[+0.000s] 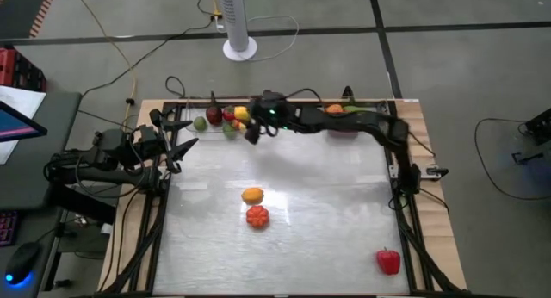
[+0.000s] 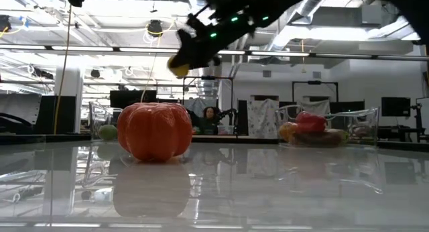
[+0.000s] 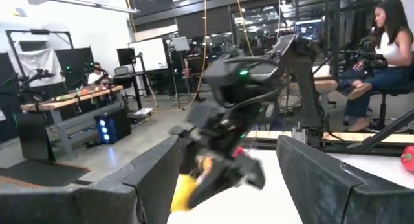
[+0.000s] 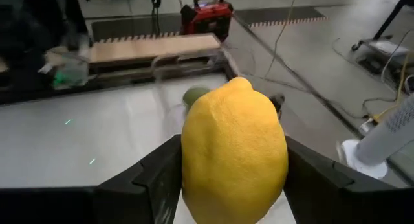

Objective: Sort produce into baskets
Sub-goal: Put the right yellow lemon into the left transparent bin, then put the lemon into the left transparent bin

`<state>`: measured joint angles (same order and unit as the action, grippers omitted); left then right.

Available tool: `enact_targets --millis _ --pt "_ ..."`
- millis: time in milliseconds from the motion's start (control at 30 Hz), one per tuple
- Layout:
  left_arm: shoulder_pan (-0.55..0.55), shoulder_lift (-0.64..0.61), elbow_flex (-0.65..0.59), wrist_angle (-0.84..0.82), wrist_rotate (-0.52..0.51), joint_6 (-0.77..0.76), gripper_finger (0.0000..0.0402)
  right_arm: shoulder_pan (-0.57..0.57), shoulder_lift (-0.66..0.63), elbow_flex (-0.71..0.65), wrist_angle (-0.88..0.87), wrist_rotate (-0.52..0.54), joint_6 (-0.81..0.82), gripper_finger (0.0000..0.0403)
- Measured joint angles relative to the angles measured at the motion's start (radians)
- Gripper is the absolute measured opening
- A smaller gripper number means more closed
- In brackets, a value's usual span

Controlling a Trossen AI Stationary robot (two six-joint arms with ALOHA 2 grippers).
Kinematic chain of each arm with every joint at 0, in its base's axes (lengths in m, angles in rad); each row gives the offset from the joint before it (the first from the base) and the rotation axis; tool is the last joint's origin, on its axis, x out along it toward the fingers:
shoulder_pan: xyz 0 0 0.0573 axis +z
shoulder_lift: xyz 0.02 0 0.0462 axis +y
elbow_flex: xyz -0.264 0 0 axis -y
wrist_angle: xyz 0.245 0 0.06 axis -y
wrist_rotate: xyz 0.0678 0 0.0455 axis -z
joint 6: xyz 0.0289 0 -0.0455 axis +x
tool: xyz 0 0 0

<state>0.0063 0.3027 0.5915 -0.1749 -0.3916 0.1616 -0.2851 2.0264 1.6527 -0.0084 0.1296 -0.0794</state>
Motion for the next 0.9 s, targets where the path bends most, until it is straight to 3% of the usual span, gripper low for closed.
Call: enact_targets --millis 200,333,567,667,767,900 --pt "0.0 0.0 0.0 -0.01 0.0 0.011 0.0245 -0.04 0.165 0.252 -0.166 -0.01 -0.024 0.0263" --pt "0.0 0.0 0.0 -0.01 0.0 0.014 0.0245 -0.065 0.215 0.337 -0.259 -0.072 -0.004 0.0284" --pt "0.0 0.0 0.0 -0.004 -0.003 0.018 0.0245 -0.068 0.216 0.347 -0.298 -0.105 0.0 0.033" --pt "0.0 0.0 0.0 -0.012 -0.006 0.018 0.0245 -0.043 0.184 0.347 -0.425 -0.106 0.0 0.0339" --pt "0.0 0.0 0.0 -0.016 -0.01 0.022 0.0245 0.018 0.147 0.347 -0.586 -0.105 0.014 0.034" --pt "0.0 0.0 0.0 -0.007 -0.016 0.032 0.0245 0.138 0.134 0.286 -0.637 -0.106 0.053 0.0334"
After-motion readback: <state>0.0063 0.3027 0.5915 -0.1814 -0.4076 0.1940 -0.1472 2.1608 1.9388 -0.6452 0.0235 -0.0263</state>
